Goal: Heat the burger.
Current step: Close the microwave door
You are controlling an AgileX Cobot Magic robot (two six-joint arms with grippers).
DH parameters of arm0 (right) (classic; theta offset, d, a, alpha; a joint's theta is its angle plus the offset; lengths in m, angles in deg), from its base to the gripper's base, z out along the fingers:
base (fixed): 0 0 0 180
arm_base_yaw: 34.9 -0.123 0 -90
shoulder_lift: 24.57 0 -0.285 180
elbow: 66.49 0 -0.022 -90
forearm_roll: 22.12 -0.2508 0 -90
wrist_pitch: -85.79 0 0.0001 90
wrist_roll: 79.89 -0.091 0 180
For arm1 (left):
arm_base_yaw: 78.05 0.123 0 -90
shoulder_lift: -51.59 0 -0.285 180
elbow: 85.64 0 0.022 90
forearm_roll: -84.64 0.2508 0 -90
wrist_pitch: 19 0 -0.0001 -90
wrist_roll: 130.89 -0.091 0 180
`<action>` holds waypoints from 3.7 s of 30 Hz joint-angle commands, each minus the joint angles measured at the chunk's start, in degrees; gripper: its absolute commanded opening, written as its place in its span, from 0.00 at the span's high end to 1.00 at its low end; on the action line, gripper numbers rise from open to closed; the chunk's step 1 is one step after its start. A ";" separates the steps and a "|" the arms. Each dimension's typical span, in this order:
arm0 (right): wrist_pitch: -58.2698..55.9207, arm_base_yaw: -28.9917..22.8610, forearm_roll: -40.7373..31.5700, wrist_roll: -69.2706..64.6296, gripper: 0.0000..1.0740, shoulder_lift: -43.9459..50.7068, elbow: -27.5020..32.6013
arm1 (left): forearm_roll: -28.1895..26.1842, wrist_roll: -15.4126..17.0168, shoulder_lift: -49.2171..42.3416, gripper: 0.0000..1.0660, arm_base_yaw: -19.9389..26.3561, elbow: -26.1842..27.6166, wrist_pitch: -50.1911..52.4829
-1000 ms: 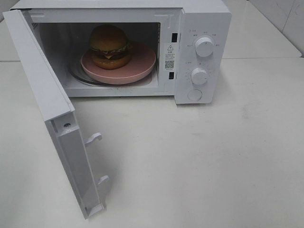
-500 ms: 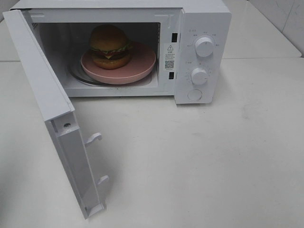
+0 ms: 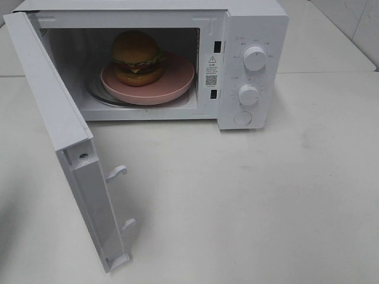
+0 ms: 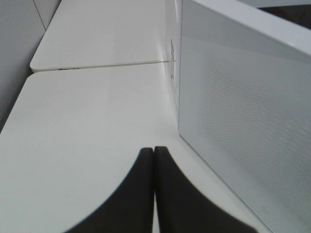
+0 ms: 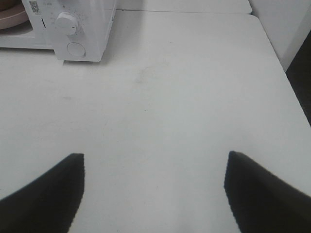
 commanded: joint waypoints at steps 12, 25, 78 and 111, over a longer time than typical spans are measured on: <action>0.00 0.46 0.00 -0.29 0.29 1.55 0.00 | 4.70 4.01 0.63 1.00 -0.17 -13.75 30.83; 0.00 0.46 0.00 -0.29 0.29 1.55 0.00 | 13.98 13.41 17.25 1.00 -0.17 -12.26 39.25; 0.00 0.46 -0.11 -0.29 0.29 1.55 0.00 | -19.65 -4.41 56.32 1.00 -41.71 12.49 59.42; 0.00 0.46 -0.11 -0.29 0.29 1.55 0.00 | -32.77 -18.96 71.45 1.00 -42.06 40.57 49.45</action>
